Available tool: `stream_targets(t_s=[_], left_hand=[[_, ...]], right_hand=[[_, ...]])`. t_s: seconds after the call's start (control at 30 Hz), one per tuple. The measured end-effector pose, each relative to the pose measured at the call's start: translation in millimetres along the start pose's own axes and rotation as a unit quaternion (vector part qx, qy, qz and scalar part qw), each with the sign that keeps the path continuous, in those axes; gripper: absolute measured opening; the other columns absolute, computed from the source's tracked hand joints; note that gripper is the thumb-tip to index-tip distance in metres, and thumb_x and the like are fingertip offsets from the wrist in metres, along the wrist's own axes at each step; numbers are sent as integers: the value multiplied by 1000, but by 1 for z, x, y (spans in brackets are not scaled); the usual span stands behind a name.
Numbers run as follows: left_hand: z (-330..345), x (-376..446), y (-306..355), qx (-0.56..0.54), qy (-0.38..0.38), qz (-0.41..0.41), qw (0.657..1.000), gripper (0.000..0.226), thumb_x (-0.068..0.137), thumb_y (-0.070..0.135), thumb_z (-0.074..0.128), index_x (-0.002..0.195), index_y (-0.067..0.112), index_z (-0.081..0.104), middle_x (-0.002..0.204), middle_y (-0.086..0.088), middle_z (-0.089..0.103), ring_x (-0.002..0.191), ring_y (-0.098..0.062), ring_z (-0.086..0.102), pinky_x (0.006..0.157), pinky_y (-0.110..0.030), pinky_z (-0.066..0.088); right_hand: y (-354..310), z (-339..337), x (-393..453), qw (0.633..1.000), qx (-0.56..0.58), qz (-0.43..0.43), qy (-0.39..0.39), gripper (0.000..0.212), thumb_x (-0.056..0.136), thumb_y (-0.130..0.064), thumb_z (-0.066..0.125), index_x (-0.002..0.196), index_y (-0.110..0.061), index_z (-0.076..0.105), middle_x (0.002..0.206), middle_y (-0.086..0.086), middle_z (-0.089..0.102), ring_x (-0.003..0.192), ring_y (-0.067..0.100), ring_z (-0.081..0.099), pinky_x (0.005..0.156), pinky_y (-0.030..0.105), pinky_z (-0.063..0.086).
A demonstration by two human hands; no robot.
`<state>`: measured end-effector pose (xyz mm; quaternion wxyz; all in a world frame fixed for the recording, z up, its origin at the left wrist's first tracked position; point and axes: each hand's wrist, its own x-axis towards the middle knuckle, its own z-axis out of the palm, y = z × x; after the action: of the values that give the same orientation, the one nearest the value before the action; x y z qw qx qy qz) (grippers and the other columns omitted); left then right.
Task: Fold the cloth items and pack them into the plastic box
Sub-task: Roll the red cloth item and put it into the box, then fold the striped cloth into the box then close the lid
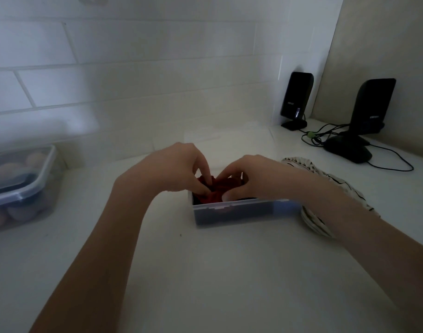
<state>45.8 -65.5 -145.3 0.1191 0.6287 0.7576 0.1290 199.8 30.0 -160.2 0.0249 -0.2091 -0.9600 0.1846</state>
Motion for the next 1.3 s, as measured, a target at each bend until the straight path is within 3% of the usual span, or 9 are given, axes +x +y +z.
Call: stream_targets(t_s=[0.1, 0.2, 0.37, 0.47, 0.6, 0.73, 0.83, 1.03, 1.3], left_hand=[[-1, -3, 8, 37, 5, 5, 999, 21, 66, 39, 79, 85, 33, 73, 89, 16, 53, 82, -13, 58, 75, -35, 54], [-2, -5, 12, 41, -39, -8, 998, 27, 68, 38, 79, 93, 32, 72, 91, 17, 61, 81, -9, 59, 76, -31, 55], [0, -8, 17, 57, -108, -64, 991, 52, 60, 40, 84, 104, 29, 59, 109, 10, 67, 85, -11, 65, 61, -21, 50], [4, -7, 18, 96, -98, -60, 989, 62, 57, 43, 85, 110, 30, 56, 110, 10, 67, 93, -13, 65, 74, -28, 53], [4, -6, 16, 94, -110, -53, 988, 62, 65, 36, 82, 119, 25, 56, 113, 6, 66, 92, -14, 67, 71, -24, 54], [1, -7, 13, 51, -142, -42, 988, 51, 76, 31, 75, 123, 21, 57, 114, 4, 69, 59, -5, 68, 53, -17, 53], [-2, -7, 11, 24, -155, -38, 987, 40, 86, 24, 64, 125, 20, 57, 117, 1, 69, 52, -3, 66, 40, -11, 42], [6, -1, 7, 23, -122, -51, 991, 39, 75, 35, 72, 111, 21, 65, 103, 2, 72, 53, -5, 69, 59, -19, 54], [0, -7, 9, -14, -140, -57, 988, 46, 75, 30, 75, 118, 22, 61, 117, 8, 66, 56, -7, 70, 61, -22, 56]], right_hand=[[-2, 1, 2, 999, -41, 21, 6, 48, 73, -51, 70, 117, -36, 61, 81, -21, 50, 78, 5, 49, 71, 23, 41], [-2, 1, 2, 997, -64, 36, 4, 57, 62, -63, 72, 114, -43, 60, 73, -23, 48, 76, 5, 50, 68, 26, 41], [-7, -1, 8, 990, -132, 47, -13, 65, 54, -69, 73, 113, -45, 59, 98, -17, 63, 83, 9, 52, 70, 27, 41], [-12, 1, 13, 988, -133, 54, -60, 66, 58, -65, 73, 118, -42, 58, 103, -15, 65, 84, 12, 55, 74, 29, 45], [-10, 1, 16, 988, -99, 50, -106, 61, 63, -60, 74, 118, -37, 60, 90, -15, 60, 84, 13, 58, 83, 34, 50], [-9, 4, 18, 991, -82, 39, -103, 61, 61, -59, 75, 117, -35, 61, 102, -13, 65, 88, 13, 59, 85, 33, 50], [-6, 5, 17, 992, -60, 36, -100, 60, 59, -60, 76, 114, -37, 63, 95, -15, 65, 83, 10, 59, 81, 31, 50], [-6, 3, 14, 994, -50, 36, -93, 58, 59, -59, 76, 112, -37, 65, 81, -20, 62, 74, 3, 57, 74, 27, 48], [-7, -14, 1, 999, 26, 19, -36, 46, 73, -44, 73, 115, -30, 63, 52, -23, 57, 46, -18, 51, 58, 13, 39]])
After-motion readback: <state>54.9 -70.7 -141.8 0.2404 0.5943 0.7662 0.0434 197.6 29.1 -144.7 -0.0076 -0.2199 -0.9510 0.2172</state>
